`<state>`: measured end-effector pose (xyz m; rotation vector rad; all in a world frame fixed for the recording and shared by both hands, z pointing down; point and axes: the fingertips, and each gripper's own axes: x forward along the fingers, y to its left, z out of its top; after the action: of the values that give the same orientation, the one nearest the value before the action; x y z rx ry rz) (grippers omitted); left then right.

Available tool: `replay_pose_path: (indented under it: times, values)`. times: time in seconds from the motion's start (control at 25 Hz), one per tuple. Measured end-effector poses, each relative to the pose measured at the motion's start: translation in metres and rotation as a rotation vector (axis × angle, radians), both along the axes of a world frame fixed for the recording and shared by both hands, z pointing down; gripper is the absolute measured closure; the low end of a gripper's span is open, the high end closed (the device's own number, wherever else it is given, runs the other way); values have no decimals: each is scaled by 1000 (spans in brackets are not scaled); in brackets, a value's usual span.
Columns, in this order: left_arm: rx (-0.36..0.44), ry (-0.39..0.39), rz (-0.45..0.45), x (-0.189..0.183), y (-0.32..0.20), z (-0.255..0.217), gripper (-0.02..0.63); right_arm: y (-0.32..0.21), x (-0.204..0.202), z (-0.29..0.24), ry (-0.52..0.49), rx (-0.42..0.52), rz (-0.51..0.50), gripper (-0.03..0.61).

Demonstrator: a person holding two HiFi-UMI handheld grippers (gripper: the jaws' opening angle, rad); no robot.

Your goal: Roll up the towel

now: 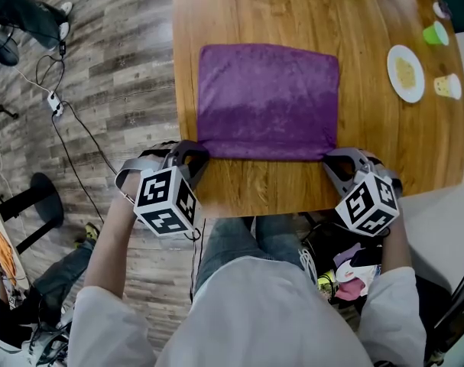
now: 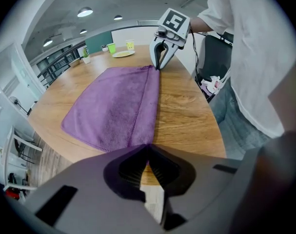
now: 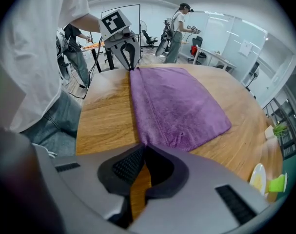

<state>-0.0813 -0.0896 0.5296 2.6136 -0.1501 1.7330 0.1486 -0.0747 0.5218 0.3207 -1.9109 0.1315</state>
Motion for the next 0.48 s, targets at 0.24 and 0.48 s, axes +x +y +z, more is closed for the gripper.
replay_pose_path:
  times: [0.24, 0.48]
  values:
    - [-7, -14, 2, -2, 1, -1, 598, 4, 0, -1, -9, -22, 8, 570]
    - [-56, 0, -25, -5, 32, -9, 598, 35, -2, -8, -22, -81, 3, 571]
